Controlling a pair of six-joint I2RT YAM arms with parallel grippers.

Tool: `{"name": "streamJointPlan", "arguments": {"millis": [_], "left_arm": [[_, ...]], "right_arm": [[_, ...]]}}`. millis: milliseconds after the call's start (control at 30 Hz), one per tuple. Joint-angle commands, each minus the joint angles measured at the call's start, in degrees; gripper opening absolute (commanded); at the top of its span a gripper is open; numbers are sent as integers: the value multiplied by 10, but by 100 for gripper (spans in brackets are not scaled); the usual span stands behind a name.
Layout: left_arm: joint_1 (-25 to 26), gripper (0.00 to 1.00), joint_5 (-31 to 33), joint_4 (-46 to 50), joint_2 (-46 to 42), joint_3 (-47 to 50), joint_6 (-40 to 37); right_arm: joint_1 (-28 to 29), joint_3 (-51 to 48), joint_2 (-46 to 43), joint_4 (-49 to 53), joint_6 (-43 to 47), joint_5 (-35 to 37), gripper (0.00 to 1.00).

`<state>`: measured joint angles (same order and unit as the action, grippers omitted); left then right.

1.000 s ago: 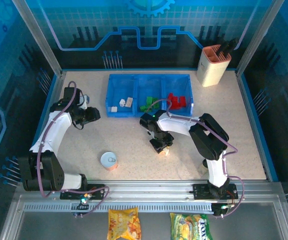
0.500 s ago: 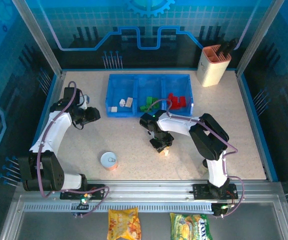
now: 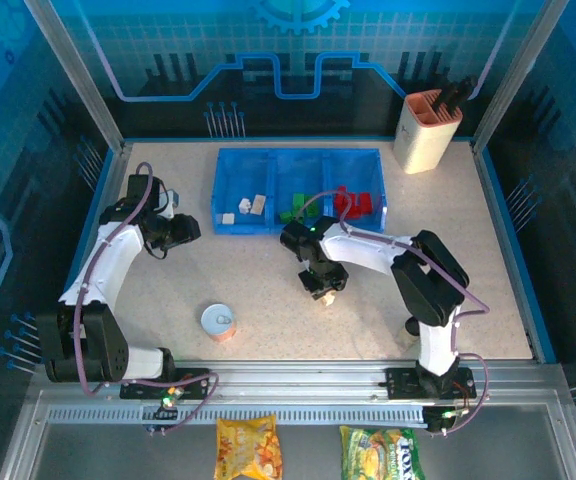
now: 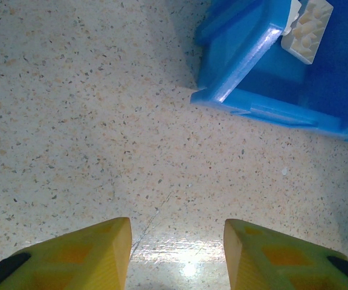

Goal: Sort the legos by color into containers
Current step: Pick up the lego from the bottom-center of the table.

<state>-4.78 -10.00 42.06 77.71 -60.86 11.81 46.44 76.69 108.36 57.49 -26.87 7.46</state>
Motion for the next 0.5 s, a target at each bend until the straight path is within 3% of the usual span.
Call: {"name": "streamJointPlan", "arguments": {"millis": [0, 233, 467], "left_arm": [[-8, 45, -16, -1, -5, 5, -11], [-8, 45, -18, -1, -7, 5, -10], [-8, 45, -20, -1, -8, 5, -10]], "right_arm": [[1, -5, -32, -21, -58, -4, 24], [23, -1, -53, -104, -112, -13, 24], [62, 4, -60, -222, -118, 32, 24]]}}
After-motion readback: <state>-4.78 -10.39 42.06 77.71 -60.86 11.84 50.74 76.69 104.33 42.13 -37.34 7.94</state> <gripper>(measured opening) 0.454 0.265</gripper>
